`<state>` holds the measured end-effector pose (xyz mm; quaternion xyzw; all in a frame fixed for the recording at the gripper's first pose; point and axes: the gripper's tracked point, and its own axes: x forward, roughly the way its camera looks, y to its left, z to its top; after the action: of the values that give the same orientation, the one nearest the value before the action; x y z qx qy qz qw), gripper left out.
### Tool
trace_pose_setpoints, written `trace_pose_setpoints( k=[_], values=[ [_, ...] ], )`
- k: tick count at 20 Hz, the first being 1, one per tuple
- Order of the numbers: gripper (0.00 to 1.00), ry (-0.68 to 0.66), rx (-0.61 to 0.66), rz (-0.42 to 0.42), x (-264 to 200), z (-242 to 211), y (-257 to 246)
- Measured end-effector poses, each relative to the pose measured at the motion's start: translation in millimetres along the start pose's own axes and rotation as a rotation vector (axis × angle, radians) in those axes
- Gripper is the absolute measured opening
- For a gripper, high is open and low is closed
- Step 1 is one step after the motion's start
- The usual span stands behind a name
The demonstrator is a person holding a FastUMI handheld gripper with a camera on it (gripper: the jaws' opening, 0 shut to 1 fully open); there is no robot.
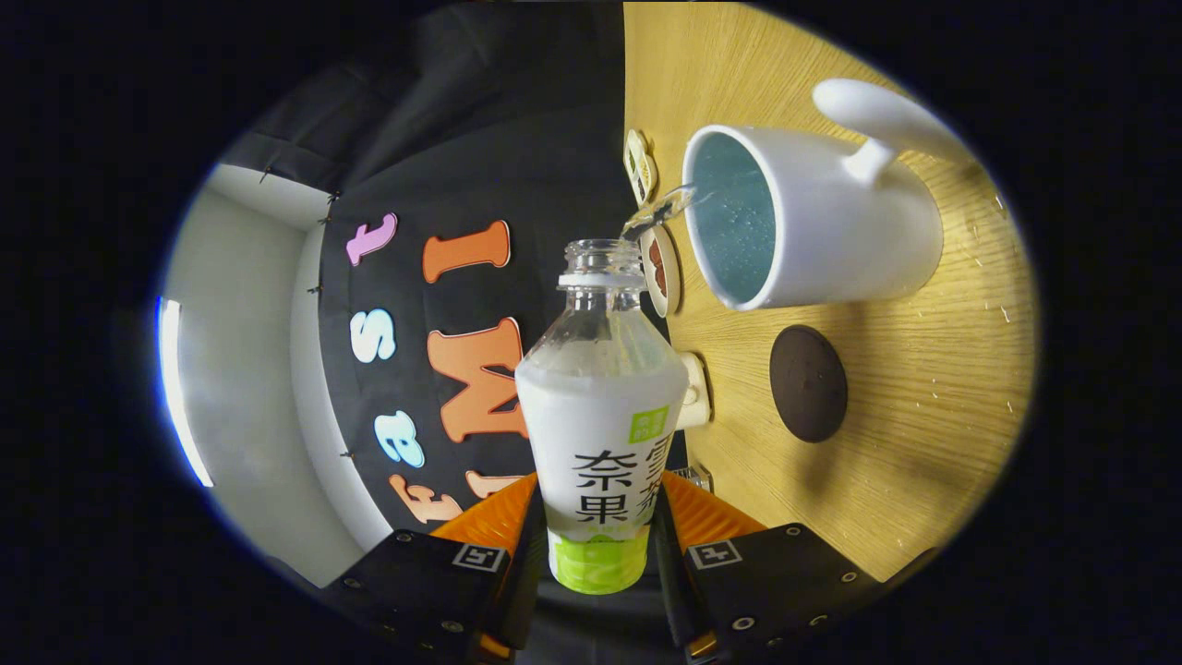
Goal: Take the bottle from table, then pour the juice into the cup, finally place the bottle on the coaster
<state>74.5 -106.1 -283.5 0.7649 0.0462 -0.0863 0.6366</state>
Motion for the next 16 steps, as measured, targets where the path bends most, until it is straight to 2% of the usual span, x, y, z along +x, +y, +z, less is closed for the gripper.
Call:
trace_pose_setpoints(
  k=[16],
  values=[
    [0.57,-0.015,0.078,0.022,2.6,8.4,12.7]
  ],
)
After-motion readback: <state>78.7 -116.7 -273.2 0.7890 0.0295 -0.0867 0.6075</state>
